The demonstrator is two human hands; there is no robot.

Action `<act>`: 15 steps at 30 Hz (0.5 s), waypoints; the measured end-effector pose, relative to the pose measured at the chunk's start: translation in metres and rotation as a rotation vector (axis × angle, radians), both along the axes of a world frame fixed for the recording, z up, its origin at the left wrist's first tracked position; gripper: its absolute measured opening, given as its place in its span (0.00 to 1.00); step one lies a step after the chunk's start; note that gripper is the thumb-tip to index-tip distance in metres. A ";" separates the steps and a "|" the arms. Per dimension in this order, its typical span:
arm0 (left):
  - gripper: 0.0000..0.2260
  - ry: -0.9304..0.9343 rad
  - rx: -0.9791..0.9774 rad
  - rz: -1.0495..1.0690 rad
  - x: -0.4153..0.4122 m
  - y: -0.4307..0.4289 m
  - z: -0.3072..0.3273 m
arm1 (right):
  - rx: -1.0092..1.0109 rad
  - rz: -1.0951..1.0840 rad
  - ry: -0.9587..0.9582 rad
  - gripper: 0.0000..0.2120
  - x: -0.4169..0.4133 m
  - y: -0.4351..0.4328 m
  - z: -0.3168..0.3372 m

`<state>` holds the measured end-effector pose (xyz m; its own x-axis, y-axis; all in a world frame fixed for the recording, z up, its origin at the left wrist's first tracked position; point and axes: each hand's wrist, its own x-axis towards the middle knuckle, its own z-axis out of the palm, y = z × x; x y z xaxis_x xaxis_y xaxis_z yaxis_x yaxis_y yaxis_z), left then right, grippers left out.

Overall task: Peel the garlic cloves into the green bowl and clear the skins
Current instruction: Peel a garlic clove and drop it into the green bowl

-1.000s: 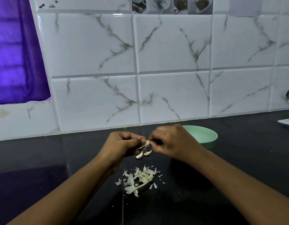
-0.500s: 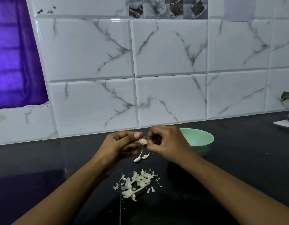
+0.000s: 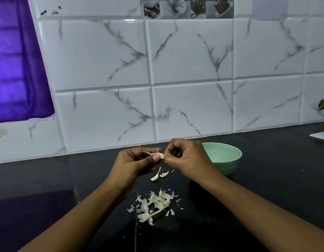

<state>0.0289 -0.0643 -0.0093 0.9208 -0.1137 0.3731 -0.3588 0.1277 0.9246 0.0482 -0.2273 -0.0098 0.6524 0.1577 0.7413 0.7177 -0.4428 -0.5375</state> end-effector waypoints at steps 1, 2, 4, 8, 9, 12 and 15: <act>0.11 0.004 -0.003 -0.009 0.000 0.000 0.000 | 0.007 0.009 0.014 0.09 -0.001 0.000 0.000; 0.11 0.005 0.000 -0.019 0.000 0.001 0.000 | 0.018 0.016 0.030 0.09 -0.001 0.000 0.001; 0.11 0.004 0.024 -0.039 0.001 0.003 0.001 | 0.062 0.012 0.063 0.07 -0.001 -0.003 0.003; 0.13 0.039 0.052 -0.051 0.002 0.005 0.000 | 0.199 0.081 0.211 0.06 0.001 -0.015 0.013; 0.13 0.050 0.052 -0.047 0.002 0.005 0.000 | 0.192 0.144 0.279 0.05 -0.001 -0.017 0.015; 0.14 0.087 0.035 -0.032 0.004 0.007 0.001 | -0.020 0.252 0.423 0.06 -0.005 -0.018 0.017; 0.12 0.121 0.023 -0.019 0.005 0.009 0.000 | -0.175 0.232 0.418 0.07 -0.006 -0.016 0.014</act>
